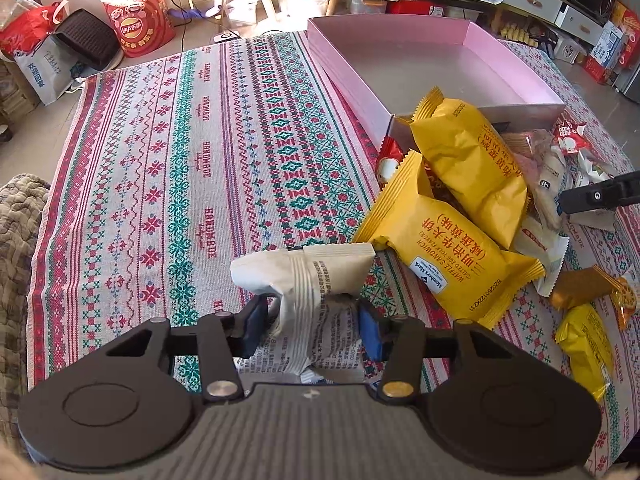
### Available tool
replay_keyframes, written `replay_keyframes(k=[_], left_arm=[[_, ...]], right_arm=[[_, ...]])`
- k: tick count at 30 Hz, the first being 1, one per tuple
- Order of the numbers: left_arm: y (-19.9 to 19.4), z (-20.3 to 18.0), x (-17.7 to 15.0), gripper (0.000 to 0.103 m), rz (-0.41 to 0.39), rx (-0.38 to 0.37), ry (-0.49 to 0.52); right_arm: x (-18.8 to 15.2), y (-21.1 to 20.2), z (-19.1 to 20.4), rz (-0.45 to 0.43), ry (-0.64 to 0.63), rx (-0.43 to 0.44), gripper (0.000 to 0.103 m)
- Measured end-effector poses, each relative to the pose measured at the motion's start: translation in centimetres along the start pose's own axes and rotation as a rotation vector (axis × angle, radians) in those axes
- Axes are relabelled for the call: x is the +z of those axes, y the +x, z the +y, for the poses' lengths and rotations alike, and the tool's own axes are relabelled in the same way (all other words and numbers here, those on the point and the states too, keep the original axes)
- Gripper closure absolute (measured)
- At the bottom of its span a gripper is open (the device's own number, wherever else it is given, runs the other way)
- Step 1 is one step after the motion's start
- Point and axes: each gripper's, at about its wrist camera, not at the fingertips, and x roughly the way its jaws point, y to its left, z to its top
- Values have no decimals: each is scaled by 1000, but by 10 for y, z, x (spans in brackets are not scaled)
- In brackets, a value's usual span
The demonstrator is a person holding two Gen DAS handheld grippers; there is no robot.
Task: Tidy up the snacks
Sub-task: 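Grasp the white-grey wrapped bun with the left tool while the right tool grasps the milk-bread bag, then carry the bun with the left tool into the pink box while the right tool carries the milk-bread bag there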
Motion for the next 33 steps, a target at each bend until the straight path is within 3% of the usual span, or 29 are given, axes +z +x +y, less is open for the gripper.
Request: replay_keyframes(k=[11,14,16,17,18,25,33], left_arm=[[-18,-3,0,49,-59,-30,-27],[-17,-6,-1,49,-56,-35,-24],[-17,-8,-2,49,-56,-42,-20],[-18,-10,-2,49,-57,-46,-14],[-19,-11,-2,49,-57,-49,-10],[-19,-20,-3,49,-59,-53,21],[-15,-27,-5,49,-51,-55,39]], right_arm=[[0,-10,-5,-8,26,49,100],[1,-2,-19,28,123,91,83],[3,1,-27,35,189,92,64],[5,2,-30,31,219,98,49],[6,4,-33,21,247,107,45],[10,22,-27,9,306,75,44],[8,30,-19,-28,268,13,51]])
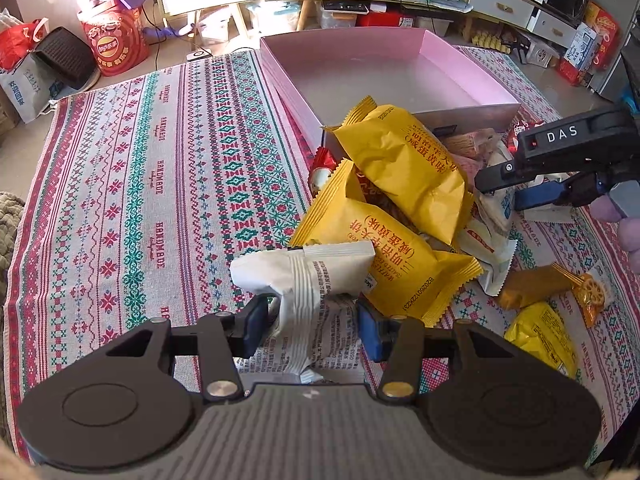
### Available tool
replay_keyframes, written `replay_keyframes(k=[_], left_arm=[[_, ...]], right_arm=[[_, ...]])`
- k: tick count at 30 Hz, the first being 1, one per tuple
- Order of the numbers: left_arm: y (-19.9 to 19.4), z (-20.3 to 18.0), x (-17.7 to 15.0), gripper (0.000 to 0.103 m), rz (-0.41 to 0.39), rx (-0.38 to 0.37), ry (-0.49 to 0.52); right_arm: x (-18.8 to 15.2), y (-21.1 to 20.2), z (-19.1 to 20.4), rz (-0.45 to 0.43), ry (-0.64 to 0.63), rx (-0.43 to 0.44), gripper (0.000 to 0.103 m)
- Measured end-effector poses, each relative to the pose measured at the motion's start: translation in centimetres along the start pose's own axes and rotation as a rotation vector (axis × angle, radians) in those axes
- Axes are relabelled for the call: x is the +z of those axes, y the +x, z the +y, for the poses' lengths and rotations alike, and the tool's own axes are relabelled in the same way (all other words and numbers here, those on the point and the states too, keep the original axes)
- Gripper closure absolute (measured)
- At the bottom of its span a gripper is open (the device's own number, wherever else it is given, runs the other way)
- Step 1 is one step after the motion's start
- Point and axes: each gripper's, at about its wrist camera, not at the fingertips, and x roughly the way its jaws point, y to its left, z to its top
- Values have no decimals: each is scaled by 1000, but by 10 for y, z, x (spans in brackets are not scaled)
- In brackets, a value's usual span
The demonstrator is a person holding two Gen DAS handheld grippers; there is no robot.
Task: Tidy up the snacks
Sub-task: 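Carry the bun with the left tool into the pink box while the right tool carries the milk-bread bag there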
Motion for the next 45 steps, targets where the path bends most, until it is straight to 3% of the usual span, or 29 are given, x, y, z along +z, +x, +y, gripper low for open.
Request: replay_keyframes(k=[6,11,22,29,37,45], left_arm=[[1,-5,1,49,-6,-2,11],[1,-8,2,49,-14,-5,17],[-17,-8,13,49,-80,-21,15],[-26,-3,23,49,-123,-8,-49],[-22,-15,59,49,-174,7,-57],[14,-23,116,49,-196,21,-44]], right_arm=[[-4,1,6,-17,-76,-33,80],[-6,-5,4,-14,-113,-30,87],[-8,-38,-11,-34,-95,49,88],[1,-54,-5,-67,-85,103,88],[28,-55,-2,-109,-93,117,88],[73,-36,0,-155,-124,92,88]])
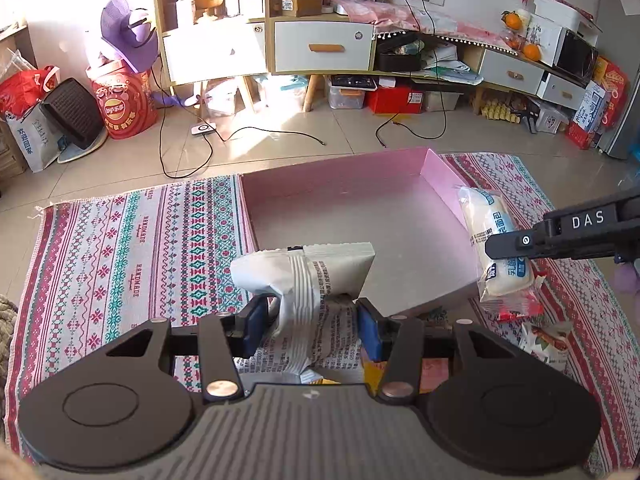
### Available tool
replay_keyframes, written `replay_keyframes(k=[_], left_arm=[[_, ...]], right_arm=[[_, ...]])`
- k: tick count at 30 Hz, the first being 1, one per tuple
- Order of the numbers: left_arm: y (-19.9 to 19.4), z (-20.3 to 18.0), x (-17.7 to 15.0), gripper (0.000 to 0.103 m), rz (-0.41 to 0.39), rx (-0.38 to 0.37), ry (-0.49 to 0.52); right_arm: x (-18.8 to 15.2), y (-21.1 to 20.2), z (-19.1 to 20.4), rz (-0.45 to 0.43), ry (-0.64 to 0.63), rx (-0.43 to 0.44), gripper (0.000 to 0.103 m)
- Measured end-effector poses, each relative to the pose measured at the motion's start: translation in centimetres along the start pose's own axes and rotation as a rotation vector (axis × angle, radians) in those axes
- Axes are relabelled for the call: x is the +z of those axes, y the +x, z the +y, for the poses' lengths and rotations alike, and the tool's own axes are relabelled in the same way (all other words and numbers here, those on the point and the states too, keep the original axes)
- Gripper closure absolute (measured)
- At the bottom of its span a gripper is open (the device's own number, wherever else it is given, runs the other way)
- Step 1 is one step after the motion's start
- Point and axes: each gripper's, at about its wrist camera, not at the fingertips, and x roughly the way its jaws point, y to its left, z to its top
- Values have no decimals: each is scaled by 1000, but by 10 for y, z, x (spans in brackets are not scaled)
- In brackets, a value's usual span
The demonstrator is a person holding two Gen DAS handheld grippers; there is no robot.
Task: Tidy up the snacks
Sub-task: 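Carry the bun with the left tool into the pink box while the right tool carries the milk-bread bag there, then open both tools to release the bun and bread bag in the box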
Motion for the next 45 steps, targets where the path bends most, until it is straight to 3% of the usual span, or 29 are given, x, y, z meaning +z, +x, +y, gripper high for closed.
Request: replay_keyframes(k=[3,9,21,23,28,33,39,45], left_arm=[[26,1,12,49,4,-24,-17],[67,-5,19,48,10,-1,15],[95,-15,23,48,4,25,82],[93,-15,23,46,3,24,77],[83,-12,24,19,-28,21,60],[68,-15,21,14,-41,8,89],[45,-21,16,5,-67,-16,107],[24,-22,10,5,-73,-28,114]], right_arm=[[11,15,-3,-20,-25,-27,88],[20,42,-7,-19,-61,-58,88],[17,54,-1,-35,-118,-91,87],[16,53,1,-38,-116,-91,82],[15,45,1,-54,-106,-75,65],[11,27,6,-80,-135,-62,47],[6,8,11,-102,-166,-76,36],[-3,-10,11,-112,-172,-78,27]])
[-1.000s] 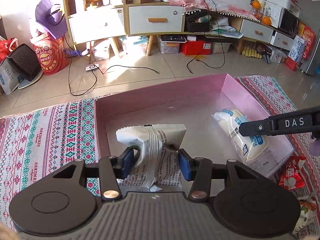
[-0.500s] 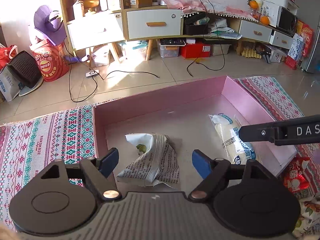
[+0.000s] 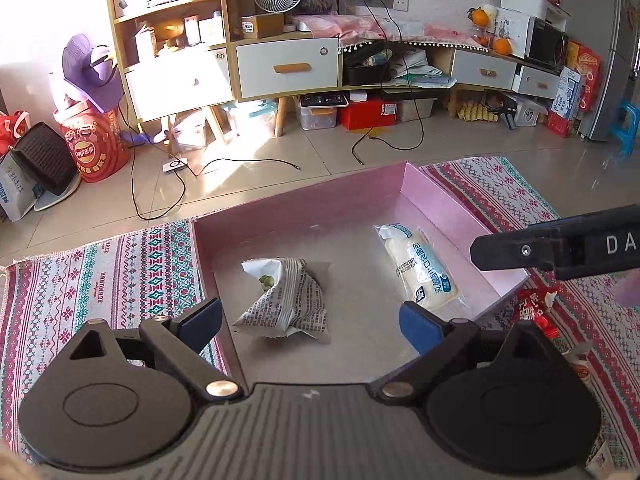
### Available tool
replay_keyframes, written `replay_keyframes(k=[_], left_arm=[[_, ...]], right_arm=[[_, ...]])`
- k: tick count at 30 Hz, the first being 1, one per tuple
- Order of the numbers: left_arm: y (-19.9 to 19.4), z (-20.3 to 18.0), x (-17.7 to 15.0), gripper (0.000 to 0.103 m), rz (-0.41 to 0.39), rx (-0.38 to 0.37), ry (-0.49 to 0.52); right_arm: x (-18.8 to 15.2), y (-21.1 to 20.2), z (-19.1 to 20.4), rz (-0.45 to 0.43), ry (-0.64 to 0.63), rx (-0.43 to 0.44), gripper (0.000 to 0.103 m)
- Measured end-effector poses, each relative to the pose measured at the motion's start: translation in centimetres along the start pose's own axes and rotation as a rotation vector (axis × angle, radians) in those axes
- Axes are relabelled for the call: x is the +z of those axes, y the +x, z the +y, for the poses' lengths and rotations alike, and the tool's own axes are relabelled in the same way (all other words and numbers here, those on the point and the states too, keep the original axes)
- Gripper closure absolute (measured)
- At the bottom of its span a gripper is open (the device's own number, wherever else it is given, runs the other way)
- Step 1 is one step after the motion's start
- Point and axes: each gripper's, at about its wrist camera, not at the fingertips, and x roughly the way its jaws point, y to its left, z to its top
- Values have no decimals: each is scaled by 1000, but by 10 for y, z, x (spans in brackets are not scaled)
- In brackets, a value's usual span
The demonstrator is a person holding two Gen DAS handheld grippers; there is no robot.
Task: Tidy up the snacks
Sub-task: 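Open both tools to release the bun and bread bag in the box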
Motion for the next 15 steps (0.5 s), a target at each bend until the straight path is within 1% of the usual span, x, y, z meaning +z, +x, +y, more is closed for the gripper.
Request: replay_keyframes(k=[3,7,15], left_arm=[[-12,1,-4,1,-6,-1,-3],[-28,4,-11,0,-15,-3,-9],[-51,9,-32,0,-5,4,-27]], right_arm=[[-5,-10,1,4,-2,2,22],[-13,-21,3,1,-13,2,15],[-33,-35,9,10,-50,3,9]])
